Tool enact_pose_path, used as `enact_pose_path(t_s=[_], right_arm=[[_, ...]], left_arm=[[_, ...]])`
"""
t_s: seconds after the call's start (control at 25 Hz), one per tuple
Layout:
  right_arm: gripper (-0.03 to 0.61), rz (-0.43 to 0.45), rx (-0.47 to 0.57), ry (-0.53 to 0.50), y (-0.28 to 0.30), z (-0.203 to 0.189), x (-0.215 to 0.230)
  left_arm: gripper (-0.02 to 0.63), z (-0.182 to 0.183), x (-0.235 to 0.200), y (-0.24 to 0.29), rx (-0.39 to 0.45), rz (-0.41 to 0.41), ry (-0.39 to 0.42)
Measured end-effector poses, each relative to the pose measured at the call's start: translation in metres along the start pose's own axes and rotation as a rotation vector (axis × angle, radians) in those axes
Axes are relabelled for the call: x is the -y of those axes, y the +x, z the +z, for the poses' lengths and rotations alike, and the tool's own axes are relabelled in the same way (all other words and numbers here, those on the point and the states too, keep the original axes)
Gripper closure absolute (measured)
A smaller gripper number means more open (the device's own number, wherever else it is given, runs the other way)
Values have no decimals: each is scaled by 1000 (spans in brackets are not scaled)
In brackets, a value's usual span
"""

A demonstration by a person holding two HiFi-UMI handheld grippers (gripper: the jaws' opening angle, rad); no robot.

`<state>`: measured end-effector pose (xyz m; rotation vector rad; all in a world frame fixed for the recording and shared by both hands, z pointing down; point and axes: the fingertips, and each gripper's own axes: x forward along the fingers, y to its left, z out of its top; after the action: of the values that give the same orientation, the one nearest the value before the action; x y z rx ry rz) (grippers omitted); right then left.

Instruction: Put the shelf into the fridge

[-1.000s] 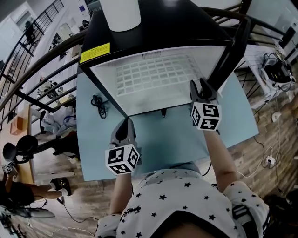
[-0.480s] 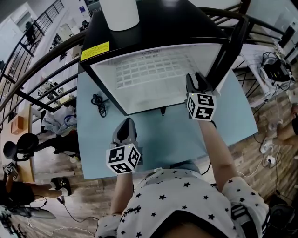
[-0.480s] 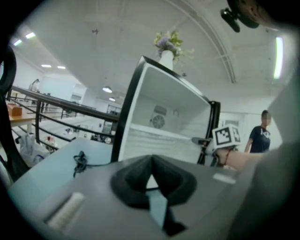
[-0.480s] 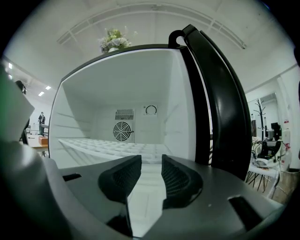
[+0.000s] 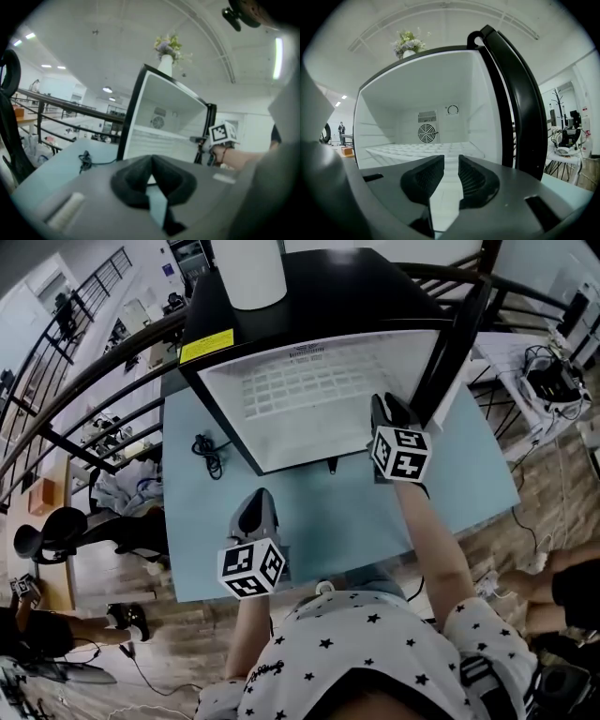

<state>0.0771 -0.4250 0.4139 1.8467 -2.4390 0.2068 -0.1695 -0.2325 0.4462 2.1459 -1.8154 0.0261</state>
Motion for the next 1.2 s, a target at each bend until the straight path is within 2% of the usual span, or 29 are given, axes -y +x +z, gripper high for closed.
enact_pose_path(t_s=[0.28, 0.68, 0.92, 1.2], right_arm=[[520, 58, 40, -24, -48, 1, -36], [552, 196, 75, -38, -125, 8, -81], [555, 281, 99, -37, -164, 16, -93], [555, 349, 93, -45, -221, 18, -84]], left_arm=[[606, -1, 0, -16, -12, -18, 11], [607, -13, 20, -43, -22, -63, 27], [607, -9, 43, -54, 7, -50, 20], [607, -16, 92, -81, 25, -43, 6]])
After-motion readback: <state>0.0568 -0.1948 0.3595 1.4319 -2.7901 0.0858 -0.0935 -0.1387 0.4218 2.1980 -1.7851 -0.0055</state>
